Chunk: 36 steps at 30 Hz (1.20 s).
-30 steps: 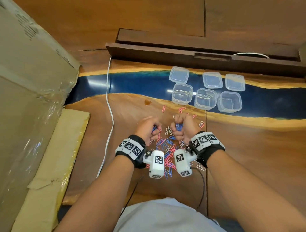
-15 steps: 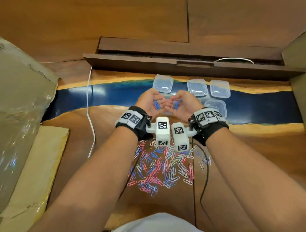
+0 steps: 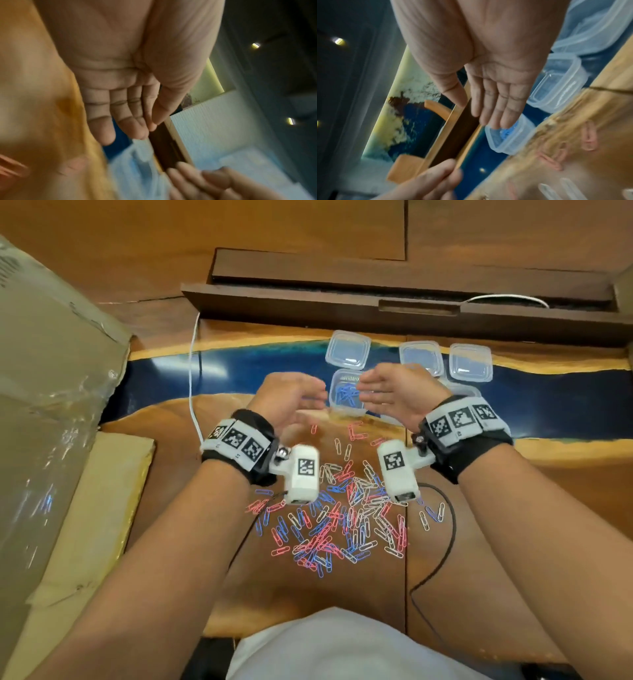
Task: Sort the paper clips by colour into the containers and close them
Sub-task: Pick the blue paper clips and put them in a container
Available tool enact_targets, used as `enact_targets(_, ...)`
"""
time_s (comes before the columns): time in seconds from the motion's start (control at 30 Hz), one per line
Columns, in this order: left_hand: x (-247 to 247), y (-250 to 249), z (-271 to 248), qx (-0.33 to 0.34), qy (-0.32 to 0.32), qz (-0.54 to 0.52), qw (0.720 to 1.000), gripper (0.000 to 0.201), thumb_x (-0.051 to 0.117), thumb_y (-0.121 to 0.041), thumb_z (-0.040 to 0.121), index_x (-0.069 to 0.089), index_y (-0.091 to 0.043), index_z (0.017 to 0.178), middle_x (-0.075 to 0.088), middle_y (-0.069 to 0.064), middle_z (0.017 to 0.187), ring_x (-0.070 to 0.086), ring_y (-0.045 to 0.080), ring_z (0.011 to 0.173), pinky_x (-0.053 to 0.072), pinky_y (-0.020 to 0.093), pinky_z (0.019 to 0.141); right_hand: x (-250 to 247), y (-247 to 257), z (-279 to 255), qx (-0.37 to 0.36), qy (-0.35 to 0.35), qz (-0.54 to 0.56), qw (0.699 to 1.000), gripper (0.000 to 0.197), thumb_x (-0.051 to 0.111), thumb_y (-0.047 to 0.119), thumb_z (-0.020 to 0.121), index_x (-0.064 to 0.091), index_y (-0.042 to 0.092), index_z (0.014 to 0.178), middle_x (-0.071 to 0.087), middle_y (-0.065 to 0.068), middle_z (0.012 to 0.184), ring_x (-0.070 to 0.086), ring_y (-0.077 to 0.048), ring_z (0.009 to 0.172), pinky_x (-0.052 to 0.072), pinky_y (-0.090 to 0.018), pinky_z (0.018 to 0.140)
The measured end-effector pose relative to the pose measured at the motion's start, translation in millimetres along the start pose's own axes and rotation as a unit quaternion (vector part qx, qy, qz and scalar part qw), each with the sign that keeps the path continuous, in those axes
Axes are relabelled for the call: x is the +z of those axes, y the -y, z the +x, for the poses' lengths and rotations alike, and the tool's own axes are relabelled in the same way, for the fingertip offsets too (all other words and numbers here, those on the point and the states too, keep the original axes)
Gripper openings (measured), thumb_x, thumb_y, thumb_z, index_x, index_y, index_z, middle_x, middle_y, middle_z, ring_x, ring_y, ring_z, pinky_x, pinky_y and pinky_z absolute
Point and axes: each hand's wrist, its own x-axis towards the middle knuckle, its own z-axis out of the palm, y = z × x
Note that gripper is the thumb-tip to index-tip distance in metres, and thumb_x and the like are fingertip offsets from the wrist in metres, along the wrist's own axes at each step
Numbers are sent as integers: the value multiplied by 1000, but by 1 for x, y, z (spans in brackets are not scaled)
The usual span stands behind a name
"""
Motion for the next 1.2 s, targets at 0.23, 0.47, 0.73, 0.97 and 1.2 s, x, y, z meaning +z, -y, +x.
enact_targets(0.23, -42, 92, -35, 18, -30, 382, 924, 27, 71, 0, 78, 62, -18, 59, 66, 5, 71, 58, 18, 67, 51, 29, 68, 43, -81, -27, -152, 48, -430, 888, 10, 65, 9, 84, 73, 4, 80, 73, -7, 83, 65, -18, 69, 56, -32, 70)
enact_targets(0.47, -27, 128, -50, 77, -63, 475, 874, 14, 73, -17, 82, 68, -6, 75, 64, 6, 72, 56, 18, 65, 45, 26, 62, 67, -133, -41, -129, 16, -549, 826, 19, 51, 6, 83, 68, 11, 77, 67, -5, 77, 64, -23, 75, 51, -30, 68)
enact_targets(0.73, -26, 135, -41, 117, -44, 500, 857, 31, 60, -8, 75, 45, -15, 48, 63, 9, 64, 63, 31, 69, 54, 35, 64, 52, -153, -50, -85, -36, -529, 844, 20, 54, 12, 83, 60, 22, 67, 69, -2, 79, 66, -22, 77, 55, -34, 78)
enact_targets(0.97, -52, 131, -54, 50, -71, 175, 981, 7, 69, -4, 82, 68, -9, 78, 62, 3, 65, 53, 10, 50, 47, 21, 45, 62, -157, -54, -109, -46, -506, 854, 19, 53, 10, 82, 62, 21, 71, 69, -3, 77, 66, -23, 76, 56, -33, 73)
enact_targets(1.2, -84, 140, -63, -1, -13, -39, 999, 20, 51, 5, 92, 61, -7, 105, 60, 8, 79, 60, 18, 69, 54, 27, 48, 85, -153, -50, -148, -13, -519, 842, 20, 49, 2, 80, 67, 10, 76, 70, -8, 78, 66, -24, 76, 56, -35, 73)
